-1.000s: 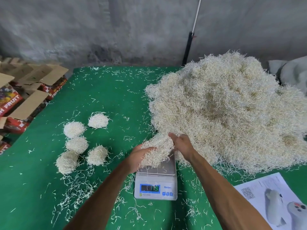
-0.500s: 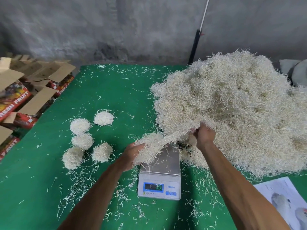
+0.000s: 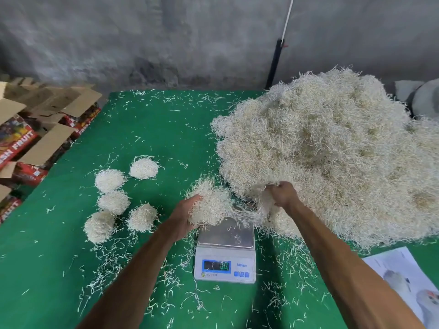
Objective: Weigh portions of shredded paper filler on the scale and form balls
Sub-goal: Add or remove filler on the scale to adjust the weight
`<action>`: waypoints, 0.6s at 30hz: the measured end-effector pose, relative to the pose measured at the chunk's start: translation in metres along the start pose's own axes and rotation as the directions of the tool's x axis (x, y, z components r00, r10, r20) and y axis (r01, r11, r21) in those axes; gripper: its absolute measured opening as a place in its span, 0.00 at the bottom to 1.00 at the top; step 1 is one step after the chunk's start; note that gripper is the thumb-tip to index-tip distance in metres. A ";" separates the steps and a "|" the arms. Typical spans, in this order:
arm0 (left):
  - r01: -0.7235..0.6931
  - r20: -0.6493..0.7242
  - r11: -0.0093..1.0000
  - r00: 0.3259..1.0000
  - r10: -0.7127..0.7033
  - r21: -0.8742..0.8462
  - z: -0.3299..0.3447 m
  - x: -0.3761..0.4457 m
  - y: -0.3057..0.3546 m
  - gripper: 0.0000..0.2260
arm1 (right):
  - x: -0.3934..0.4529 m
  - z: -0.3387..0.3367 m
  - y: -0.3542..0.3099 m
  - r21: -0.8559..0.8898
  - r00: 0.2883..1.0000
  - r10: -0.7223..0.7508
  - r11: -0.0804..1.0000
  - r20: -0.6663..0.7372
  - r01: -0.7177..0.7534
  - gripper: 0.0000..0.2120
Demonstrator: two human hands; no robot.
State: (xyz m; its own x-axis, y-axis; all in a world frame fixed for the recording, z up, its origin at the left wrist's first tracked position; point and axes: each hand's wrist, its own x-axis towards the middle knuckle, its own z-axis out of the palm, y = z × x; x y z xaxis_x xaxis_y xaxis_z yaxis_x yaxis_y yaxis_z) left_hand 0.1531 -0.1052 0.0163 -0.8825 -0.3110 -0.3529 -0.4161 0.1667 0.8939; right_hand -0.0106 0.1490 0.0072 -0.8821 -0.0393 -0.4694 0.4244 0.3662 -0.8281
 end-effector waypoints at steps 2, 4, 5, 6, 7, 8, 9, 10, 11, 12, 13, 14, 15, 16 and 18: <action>0.075 0.036 0.997 0.997 -0.074 -0.010 0.003 -0.003 0.009 0.19 | 0.002 -0.013 -0.014 0.149 0.992 -0.086 0.984 -0.087 0.098 0.16; 0.096 0.063 0.963 0.995 -0.082 -0.253 0.012 -0.003 0.007 0.28 | 0.010 -0.028 -0.028 0.454 0.967 -0.082 0.871 -0.239 0.186 0.12; 0.107 0.031 0.925 0.994 -0.103 -0.364 0.013 -0.001 0.005 0.33 | 0.013 -0.036 -0.035 0.589 0.951 -0.074 0.770 -0.299 0.245 0.10; 0.169 0.082 0.905 0.986 -0.148 -0.390 0.009 0.003 0.003 0.33 | 0.016 -0.044 -0.038 0.678 0.937 -0.064 0.674 -0.342 0.294 0.12; 0.206 0.077 0.876 0.978 -0.191 -0.437 0.009 0.004 -0.004 0.30 | 0.017 -0.051 -0.039 0.731 0.935 -0.058 0.607 -0.349 0.310 0.17; 0.202 0.104 0.889 0.979 -0.175 -0.411 0.009 0.002 -0.010 0.28 | 0.019 -0.056 -0.037 0.730 0.940 -0.057 0.615 -0.336 0.298 0.18; 0.243 0.126 0.841 0.970 -0.208 -0.484 0.014 0.003 -0.008 0.28 | 0.020 -0.057 -0.033 0.675 0.954 -0.070 0.692 -0.290 0.256 0.16; 0.211 0.155 0.875 0.975 -0.158 -0.437 0.018 0.002 -0.009 0.27 | 0.019 -0.056 -0.026 0.583 0.971 -0.075 0.788 -0.225 0.196 0.15; 0.283 0.195 0.799 0.958 -0.209 -0.530 0.021 0.006 -0.008 0.24 | 0.019 -0.054 -0.018 0.483 0.988 -0.047 0.868 -0.147 0.114 0.16; 0.277 0.152 0.836 0.961 -0.232 -0.473 0.022 0.006 -0.011 0.20 | 0.020 -0.051 -0.008 0.420 0.997 -0.002 0.907 -0.081 0.036 0.19; 0.305 0.154 0.802 0.952 -0.263 -0.513 0.025 0.006 -0.011 0.20 | 0.021 -0.046 0.003 0.358 0.998 0.051 0.933 -0.036 -0.035 0.21; 0.288 0.146 0.836 0.958 -0.248 -0.468 0.029 0.009 -0.012 0.23 | 0.022 -0.041 0.014 0.285 0.997 0.080 0.956 -0.011 -0.074 0.20; 0.323 0.173 0.800 0.946 -0.273 -0.505 0.030 0.011 -0.014 0.28 | 0.019 -0.035 0.023 0.204 0.995 0.098 0.974 0.010 -0.098 0.18; 0.307 0.215 0.860 0.948 -0.237 -0.406 0.028 0.007 -0.017 0.34 | 0.016 -0.027 0.030 0.139 0.993 0.108 0.984 0.041 -0.113 0.14; 0.274 0.231 0.915 0.950 -0.209 -0.297 0.024 0.009 -0.028 0.38 | 0.007 -0.011 0.040 0.038 0.979 0.137 0.989 0.148 -0.144 0.11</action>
State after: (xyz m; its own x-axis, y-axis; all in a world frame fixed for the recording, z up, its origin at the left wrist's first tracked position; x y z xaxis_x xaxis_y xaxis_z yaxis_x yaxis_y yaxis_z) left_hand 0.1510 -0.0901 -0.0188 -0.8020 -0.1140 -0.5864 -0.5573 -0.2109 0.8031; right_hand -0.0018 0.1734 -0.0264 -0.7756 -0.1265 -0.6184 0.5542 0.3325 -0.7631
